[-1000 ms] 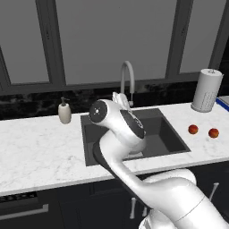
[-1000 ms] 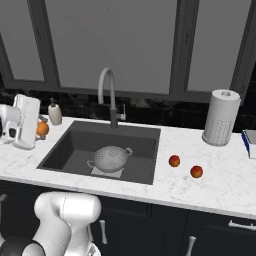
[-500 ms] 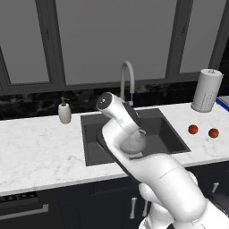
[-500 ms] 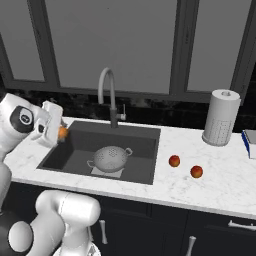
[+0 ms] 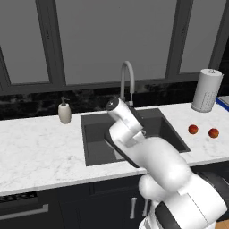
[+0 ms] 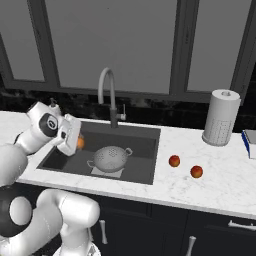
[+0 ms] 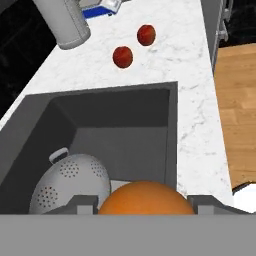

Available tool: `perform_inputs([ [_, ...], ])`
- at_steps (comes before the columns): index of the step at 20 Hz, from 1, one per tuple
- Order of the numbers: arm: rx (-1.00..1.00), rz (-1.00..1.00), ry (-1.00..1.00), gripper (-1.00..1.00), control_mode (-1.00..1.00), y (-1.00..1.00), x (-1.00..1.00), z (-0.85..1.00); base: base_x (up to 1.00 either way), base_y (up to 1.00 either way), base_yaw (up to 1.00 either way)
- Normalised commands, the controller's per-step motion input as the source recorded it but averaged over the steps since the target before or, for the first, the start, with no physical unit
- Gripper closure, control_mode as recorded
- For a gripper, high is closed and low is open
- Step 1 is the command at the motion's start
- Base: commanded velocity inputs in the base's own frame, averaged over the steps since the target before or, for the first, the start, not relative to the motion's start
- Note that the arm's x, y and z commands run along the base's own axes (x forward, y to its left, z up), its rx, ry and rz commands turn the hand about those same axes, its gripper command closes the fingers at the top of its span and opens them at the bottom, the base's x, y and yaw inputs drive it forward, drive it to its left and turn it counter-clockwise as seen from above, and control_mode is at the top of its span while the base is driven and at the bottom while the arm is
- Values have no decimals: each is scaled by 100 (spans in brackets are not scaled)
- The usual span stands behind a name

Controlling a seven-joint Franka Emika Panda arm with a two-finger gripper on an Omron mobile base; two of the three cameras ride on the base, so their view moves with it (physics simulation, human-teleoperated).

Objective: Put the colander in the sink, put the tangerine, apple, apple in the colander, and turn on the sink faucet and pour water over the colander.

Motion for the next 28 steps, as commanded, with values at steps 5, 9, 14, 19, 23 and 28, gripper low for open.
perform_inputs([
  [5,0,0,17,100,-100,-18,55,-52,0,0,0],
  [9,0,2,11,100,-100,-2,60,-48,0,0,0],
  [14,0,5,5,100,-100,-5,45,-48,0,0,0],
  [19,0,4,1,100,-100,-12,36,-48,0,0,0],
  [23,0,1,0,100,-100,-3,30,-52,0,0,0],
  [28,0,0,0,100,-100,0,35,-55,0,0,0],
])
